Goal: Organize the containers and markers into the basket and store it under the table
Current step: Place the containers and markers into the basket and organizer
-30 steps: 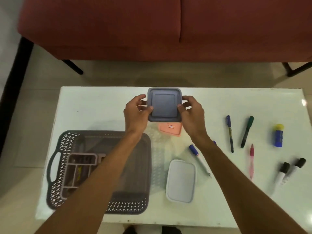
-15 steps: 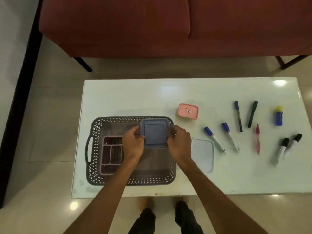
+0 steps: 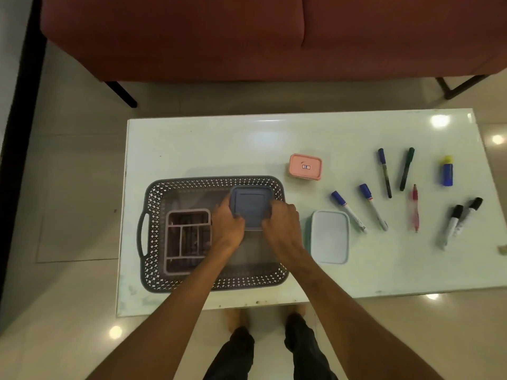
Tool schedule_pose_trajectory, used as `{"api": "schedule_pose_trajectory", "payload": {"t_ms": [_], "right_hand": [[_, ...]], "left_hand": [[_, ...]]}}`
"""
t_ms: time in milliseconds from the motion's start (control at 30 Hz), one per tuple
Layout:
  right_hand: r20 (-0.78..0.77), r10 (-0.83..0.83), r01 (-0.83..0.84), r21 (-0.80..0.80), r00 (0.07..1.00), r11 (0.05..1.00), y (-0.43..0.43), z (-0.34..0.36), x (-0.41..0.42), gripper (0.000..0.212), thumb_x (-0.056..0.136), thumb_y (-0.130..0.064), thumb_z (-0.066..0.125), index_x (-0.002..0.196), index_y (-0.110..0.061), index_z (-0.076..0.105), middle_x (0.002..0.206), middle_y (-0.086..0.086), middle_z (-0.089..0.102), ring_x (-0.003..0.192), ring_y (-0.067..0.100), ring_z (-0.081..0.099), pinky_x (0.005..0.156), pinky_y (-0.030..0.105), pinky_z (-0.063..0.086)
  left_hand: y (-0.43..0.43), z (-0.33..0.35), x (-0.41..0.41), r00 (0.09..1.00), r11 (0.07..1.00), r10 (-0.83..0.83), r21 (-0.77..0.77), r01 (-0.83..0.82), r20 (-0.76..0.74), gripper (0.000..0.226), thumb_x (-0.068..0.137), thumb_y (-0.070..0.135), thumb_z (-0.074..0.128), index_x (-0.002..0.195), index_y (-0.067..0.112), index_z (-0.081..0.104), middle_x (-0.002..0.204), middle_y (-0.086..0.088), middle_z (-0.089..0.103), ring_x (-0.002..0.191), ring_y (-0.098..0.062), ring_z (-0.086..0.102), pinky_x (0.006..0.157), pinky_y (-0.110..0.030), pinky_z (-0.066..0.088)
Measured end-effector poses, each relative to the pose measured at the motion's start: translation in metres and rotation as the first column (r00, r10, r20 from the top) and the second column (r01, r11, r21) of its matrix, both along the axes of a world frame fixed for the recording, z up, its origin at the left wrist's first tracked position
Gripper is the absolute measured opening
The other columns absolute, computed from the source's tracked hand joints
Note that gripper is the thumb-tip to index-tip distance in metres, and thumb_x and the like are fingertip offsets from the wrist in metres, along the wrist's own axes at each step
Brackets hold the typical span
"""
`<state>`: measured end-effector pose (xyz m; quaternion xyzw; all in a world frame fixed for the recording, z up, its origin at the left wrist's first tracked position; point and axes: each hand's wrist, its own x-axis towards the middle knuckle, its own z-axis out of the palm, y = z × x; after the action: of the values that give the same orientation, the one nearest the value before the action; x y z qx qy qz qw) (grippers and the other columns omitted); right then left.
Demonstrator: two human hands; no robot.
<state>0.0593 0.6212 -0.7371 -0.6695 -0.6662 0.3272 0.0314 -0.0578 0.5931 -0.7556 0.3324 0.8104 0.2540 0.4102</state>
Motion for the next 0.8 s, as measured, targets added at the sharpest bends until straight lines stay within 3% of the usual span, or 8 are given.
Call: {"api": "schedule_pose_trajectory", "payload": {"t_ms": [100,167,267,367,467,567,667,800], "right_hand": [[-0.124,-0.040,0.049,0.068,0.991,0.996,-0.003,0.009,0.012,0.021,0.083,0.001,0.056,0.095,-0.006,0.071,0.092,0.012,0.075,0.076,0.026,0.066,0.059,0.021,0.045],[-0.225,-0.118,0.151,0.133,0.967,0.980,-0.007,0.019,0.027,0.025,0.091,-0.003,0.056,0.107,-0.013,0.072,0.104,0.005,0.075,0.081,0.017,0.066,0.064,0.015,0.049],[-0.300,-0.305,0.371,0.195,0.904,0.908,-0.017,0.026,0.063,0.028,0.097,-0.010,0.056,0.122,-0.016,0.067,0.123,0.001,0.069,0.106,0.019,0.067,0.092,0.039,0.058],[-0.185,-0.468,0.501,0.221,0.864,0.837,-0.034,0.023,0.104,0.032,0.098,-0.019,0.058,0.130,-0.018,0.061,0.137,0.004,0.059,0.126,0.024,0.056,0.107,0.046,0.049],[-0.084,-0.526,0.533,0.176,0.846,0.828,-0.052,0.014,0.134,0.044,0.097,-0.027,0.060,0.139,-0.015,0.051,0.144,0.007,0.049,0.134,0.026,0.048,0.105,0.043,0.047],[-0.048,-0.520,0.521,0.019,0.853,0.853,-0.064,-0.006,0.156,0.055,0.099,-0.036,0.055,0.147,-0.013,0.039,0.148,0.010,0.044,0.135,0.030,0.047,0.103,0.047,0.047],[-0.147,-0.526,0.504,-0.167,0.838,0.848,-0.066,-0.020,0.167,0.051,0.101,-0.033,0.051,0.146,-0.011,0.041,0.140,0.012,0.053,0.127,0.033,0.055,0.102,0.046,0.049],[-0.258,-0.503,0.472,-0.178,0.825,0.864,-0.064,-0.018,0.170,0.043,0.102,-0.024,0.050,0.143,-0.010,0.047,0.137,0.013,0.059,0.122,0.033,0.059,0.102,0.052,0.052]], "left_hand": [[-0.013,0.012,0.008,1.000,0.999,0.017,0.034,-0.017,0.007,0.056,0.090,-0.004,0.056,0.142,0.013,0.050,0.130,-0.011,0.061,0.116,-0.026,0.061,0.098,-0.039,0.055],[-0.026,0.025,0.020,0.999,0.998,0.033,0.052,-0.032,-0.032,0.054,0.093,0.001,0.058,0.144,0.013,0.047,0.137,-0.010,0.056,0.124,-0.024,0.056,0.107,-0.033,0.048],[-0.045,0.049,0.053,0.997,0.988,0.024,0.156,-0.013,-0.070,0.049,0.096,0.006,0.059,0.143,0.014,0.049,0.143,-0.003,0.051,0.127,-0.011,0.050,0.106,-0.019,0.037],[-0.057,0.062,0.097,0.996,0.976,-0.073,0.211,0.061,0.050,0.037,0.099,0.011,0.055,0.136,0.017,0.057,0.134,0.001,0.060,0.119,-0.008,0.057,0.101,-0.021,0.047],[-0.060,0.055,0.139,0.985,0.988,-0.114,0.124,0.098,0.131,0.040,0.100,0.016,0.055,0.140,0.018,0.053,0.137,-0.001,0.059,0.121,-0.014,0.058,0.100,-0.027,0.051],[-0.056,0.035,0.172,0.988,0.992,-0.123,0.011,0.122,0.097,0.053,0.101,0.020,0.054,0.151,0.015,0.038,0.153,-0.003,0.044,0.138,-0.021,0.046,0.113,-0.033,0.040],[-0.050,0.017,0.192,0.982,0.986,-0.143,-0.073,0.152,0.121,0.057,0.100,0.016,0.053,0.153,0.013,0.032,0.152,-0.008,0.045,0.138,-0.027,0.047,0.112,-0.037,0.043],[-0.043,0.015,0.199,0.994,0.993,-0.044,-0.105,0.055,0.103,0.050,0.101,0.013,0.050,0.149,0.012,0.038,0.144,-0.011,0.053,0.132,-0.030,0.052,0.107,-0.043,0.049]]}}
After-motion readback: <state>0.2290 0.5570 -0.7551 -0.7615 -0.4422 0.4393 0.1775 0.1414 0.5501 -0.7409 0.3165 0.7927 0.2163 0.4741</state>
